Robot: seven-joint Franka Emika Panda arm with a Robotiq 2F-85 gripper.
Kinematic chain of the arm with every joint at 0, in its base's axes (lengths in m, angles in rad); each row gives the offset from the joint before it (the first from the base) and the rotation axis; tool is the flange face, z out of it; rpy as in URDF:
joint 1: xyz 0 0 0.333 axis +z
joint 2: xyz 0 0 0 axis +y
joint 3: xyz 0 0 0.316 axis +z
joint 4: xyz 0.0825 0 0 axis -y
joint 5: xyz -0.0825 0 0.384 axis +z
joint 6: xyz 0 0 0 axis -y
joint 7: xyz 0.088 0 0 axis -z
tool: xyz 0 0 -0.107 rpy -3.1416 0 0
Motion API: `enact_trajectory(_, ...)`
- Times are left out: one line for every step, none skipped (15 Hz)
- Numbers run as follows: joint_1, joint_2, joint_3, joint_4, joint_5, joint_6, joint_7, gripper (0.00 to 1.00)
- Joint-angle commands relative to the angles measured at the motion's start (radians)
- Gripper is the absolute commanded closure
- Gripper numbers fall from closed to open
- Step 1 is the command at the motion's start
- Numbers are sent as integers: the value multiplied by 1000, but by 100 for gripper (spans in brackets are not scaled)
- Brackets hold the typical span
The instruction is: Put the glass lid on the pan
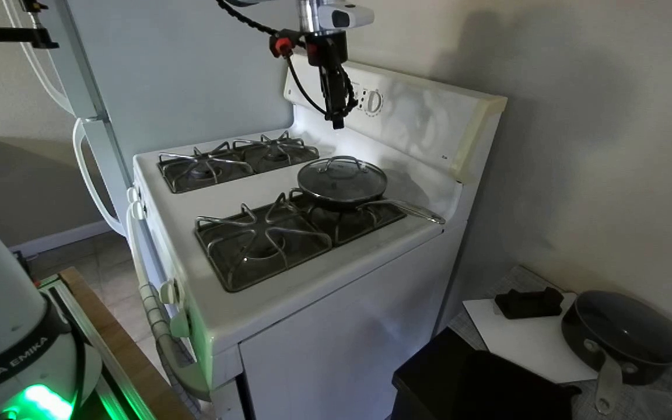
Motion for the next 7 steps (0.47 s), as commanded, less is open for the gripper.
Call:
enact_trajectory(-9,-145,28,-134,-30,62,37,0)
enact_trajectory(-16,-58,25,-42,-5,17,3,0)
enact_trajectory(-18,-86,32,-63,-7,22,6,0)
enact_trajectory(-20,-106,36,-78,-7,23,7,0)
enact_trajectory(-21,-119,38,-89,-7,24,7,0)
enact_trajectory(-22,-126,39,-96,-7,25,7,0)
enact_trajectory(-22,-127,39,-99,-8,27,7,0)
